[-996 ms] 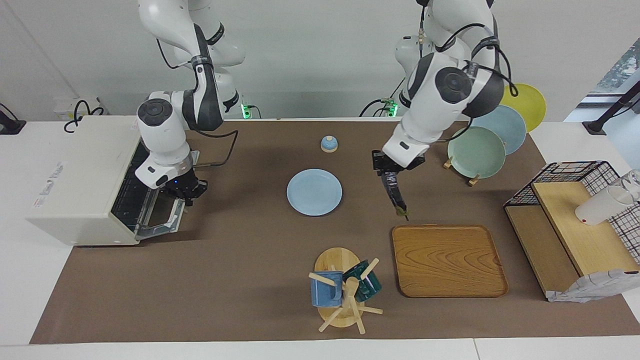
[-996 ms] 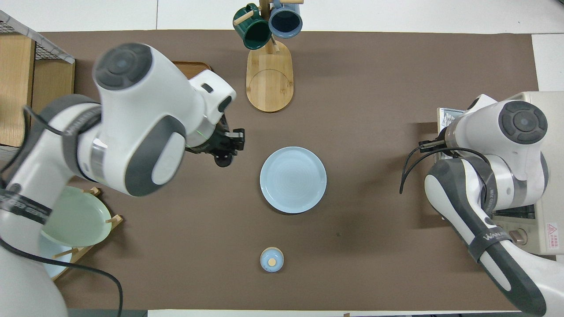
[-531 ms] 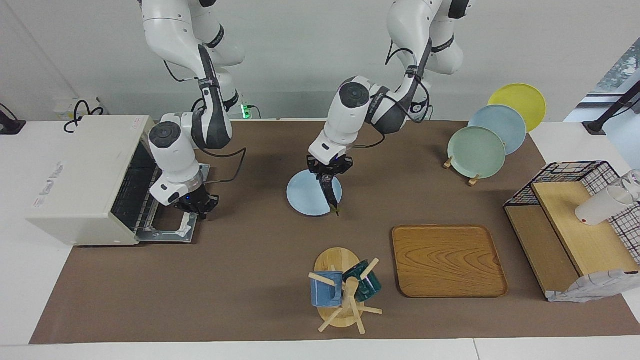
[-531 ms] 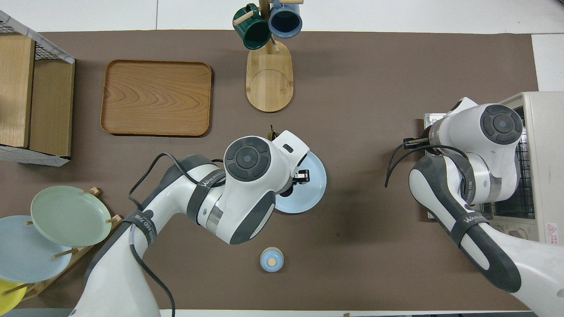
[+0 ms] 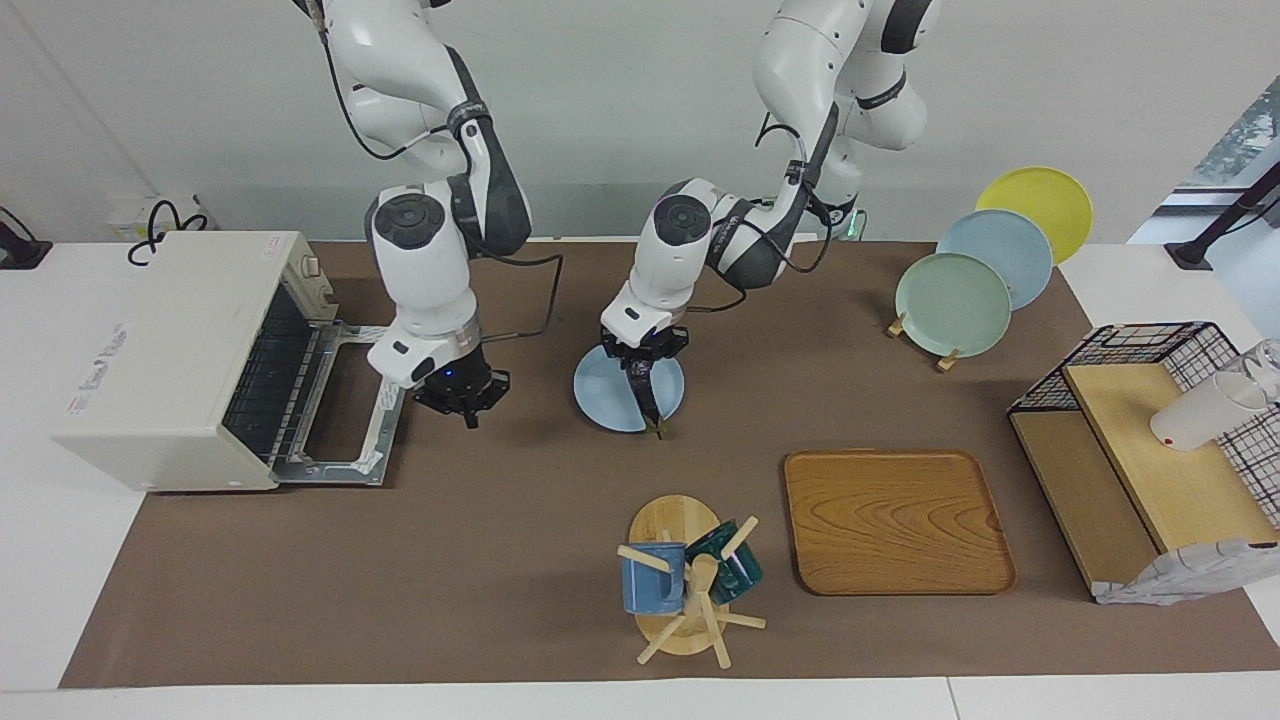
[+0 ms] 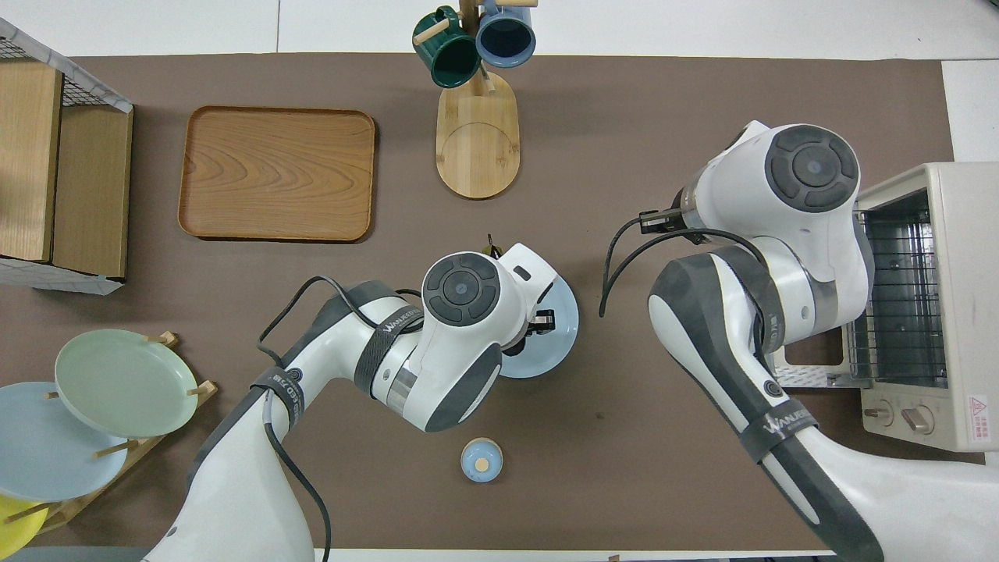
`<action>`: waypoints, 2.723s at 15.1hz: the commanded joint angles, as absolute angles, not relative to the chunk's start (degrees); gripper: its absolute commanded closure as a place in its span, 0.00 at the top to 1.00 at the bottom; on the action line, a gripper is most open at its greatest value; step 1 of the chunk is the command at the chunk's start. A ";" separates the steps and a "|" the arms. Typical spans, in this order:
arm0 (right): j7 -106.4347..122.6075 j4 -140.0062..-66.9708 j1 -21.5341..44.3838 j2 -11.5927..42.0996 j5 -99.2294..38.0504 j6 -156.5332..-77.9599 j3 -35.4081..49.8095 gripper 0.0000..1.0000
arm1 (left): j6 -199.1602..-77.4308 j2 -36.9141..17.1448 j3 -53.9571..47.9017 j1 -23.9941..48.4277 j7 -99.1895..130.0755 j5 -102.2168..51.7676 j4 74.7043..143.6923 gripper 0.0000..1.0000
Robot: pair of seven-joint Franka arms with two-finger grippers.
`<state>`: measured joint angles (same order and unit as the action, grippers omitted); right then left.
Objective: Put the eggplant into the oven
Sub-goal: 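Pass the eggplant from the left gripper to the right gripper, then withdraw the left gripper while the right gripper holds the eggplant, then carry the eggplant with the right gripper into the open oven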
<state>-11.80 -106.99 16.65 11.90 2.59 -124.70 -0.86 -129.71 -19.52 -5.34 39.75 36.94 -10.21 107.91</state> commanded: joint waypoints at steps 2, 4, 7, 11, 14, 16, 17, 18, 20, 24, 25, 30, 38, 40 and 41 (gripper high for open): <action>-16.77 -105.29 16.44 12.13 -0.95 -125.67 3.23 0.21 | -129.73 -17.23 -3.87 39.91 36.65 -11.07 109.25 1.00; -18.28 -104.68 16.44 12.13 -1.05 -125.24 5.27 0.74 | -127.55 -14.25 -3.43 36.93 36.48 -10.81 109.07 1.00; -18.63 -104.15 20.45 12.13 -0.88 -125.69 5.45 0.75 | -121.31 -11.43 -3.34 30.88 33.68 -10.46 105.83 1.00; -25.82 -101.08 27.49 12.39 0.61 -124.45 5.36 0.76 | -110.24 -10.37 -3.34 20.94 25.95 -7.67 98.54 1.00; -37.66 -99.85 36.09 15.28 6.99 -124.98 5.36 0.75 | -106.88 -7.92 -3.34 14.87 19.10 -5.80 97.82 1.00; -42.17 -98.53 39.10 17.65 11.32 -124.89 5.54 0.67 | -105.30 -6.51 -3.08 11.44 14.70 -5.63 97.73 1.00; -42.97 -98.53 40.94 19.32 12.03 -125.50 5.45 0.63 | -104.68 -5.72 -3.08 9.60 12.42 -5.02 97.73 1.00; -43.50 -98.70 42.09 21.51 13.78 -126.38 5.36 0.60 | -103.63 -4.67 -3.08 8.19 10.39 -4.92 97.73 1.00; -44.38 -99.66 41.57 22.85 15.99 -128.84 5.45 0.58 | -101.79 -3.17 -2.99 6.08 6.87 -4.92 97.82 1.00; -44.91 -103.09 41.05 24.69 16.00 -134.98 5.27 0.51 | -98.18 0.43 -2.99 4.66 5.63 -1.85 98.09 1.00; -45.35 -104.23 40.70 24.70 16.00 -136.57 5.27 0.51 | -96.61 0.53 -2.99 4.57 5.62 -1.76 97.56 1.00; -45.53 -107.57 40.43 24.00 16.43 -138.34 5.19 0.51 | -88.26 1.58 -3.60 3.44 5.45 0.53 93.70 1.00; -45.00 -106.97 40.61 23.56 22.83 -133.80 5.10 0.00 | -88.06 1.58 -6.16 0.44 5.10 0.35 95.01 1.00; -44.65 -103.64 40.43 23.64 27.58 -127.47 5.10 0.00 | -88.42 1.49 -5.98 0.88 5.19 0.00 95.10 1.00; -44.39 -102.75 40.34 23.56 29.25 -124.92 5.10 0.00 | -88.42 1.49 -5.89 0.88 5.27 -0.09 95.01 1.00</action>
<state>-44.30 -105.08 41.04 23.58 25.43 -129.49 4.74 -88.23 1.33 -5.42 1.37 5.89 -0.72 94.77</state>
